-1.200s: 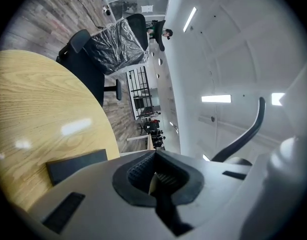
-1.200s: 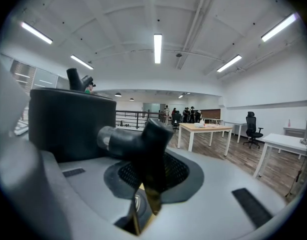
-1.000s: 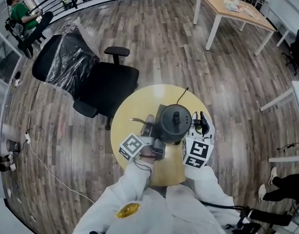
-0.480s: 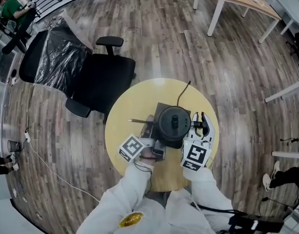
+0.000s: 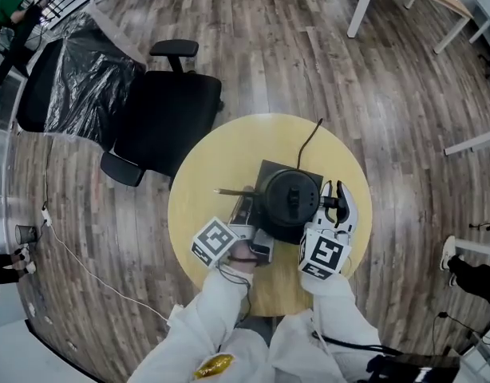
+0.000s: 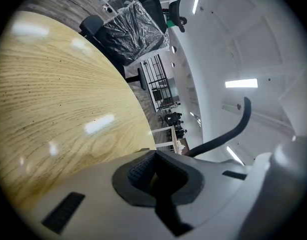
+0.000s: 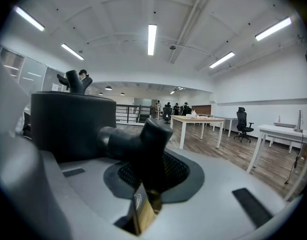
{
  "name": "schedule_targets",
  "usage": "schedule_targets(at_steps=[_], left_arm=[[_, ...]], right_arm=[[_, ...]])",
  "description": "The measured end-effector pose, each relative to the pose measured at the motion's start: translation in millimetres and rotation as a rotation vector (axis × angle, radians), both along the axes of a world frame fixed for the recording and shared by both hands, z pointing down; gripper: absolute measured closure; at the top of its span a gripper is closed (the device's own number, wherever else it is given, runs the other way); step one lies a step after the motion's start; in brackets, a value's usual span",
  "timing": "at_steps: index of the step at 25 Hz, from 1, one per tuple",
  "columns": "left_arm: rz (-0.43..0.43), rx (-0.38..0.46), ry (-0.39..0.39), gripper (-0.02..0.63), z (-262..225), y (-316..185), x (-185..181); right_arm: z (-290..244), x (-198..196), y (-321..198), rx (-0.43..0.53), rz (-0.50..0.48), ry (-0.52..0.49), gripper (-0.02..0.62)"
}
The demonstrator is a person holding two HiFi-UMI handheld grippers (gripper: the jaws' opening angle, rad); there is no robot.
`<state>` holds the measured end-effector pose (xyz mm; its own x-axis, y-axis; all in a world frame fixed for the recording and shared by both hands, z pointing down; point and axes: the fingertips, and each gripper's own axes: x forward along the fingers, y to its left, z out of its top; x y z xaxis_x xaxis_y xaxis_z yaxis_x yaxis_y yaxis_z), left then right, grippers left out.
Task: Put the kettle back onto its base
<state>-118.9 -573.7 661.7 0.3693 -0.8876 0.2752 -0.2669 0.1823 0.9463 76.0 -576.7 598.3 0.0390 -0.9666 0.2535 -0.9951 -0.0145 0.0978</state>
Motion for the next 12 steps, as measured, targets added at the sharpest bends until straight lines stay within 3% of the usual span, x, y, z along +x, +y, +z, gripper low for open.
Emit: schedule_targets(at_steps=[12], left_arm=[[-0.025,-0.014,0.059,0.611,7.5,1.5,-1.2]], right_arm=[[3.0,0.5,4.8,0.026,0.005,0.042,0.529]])
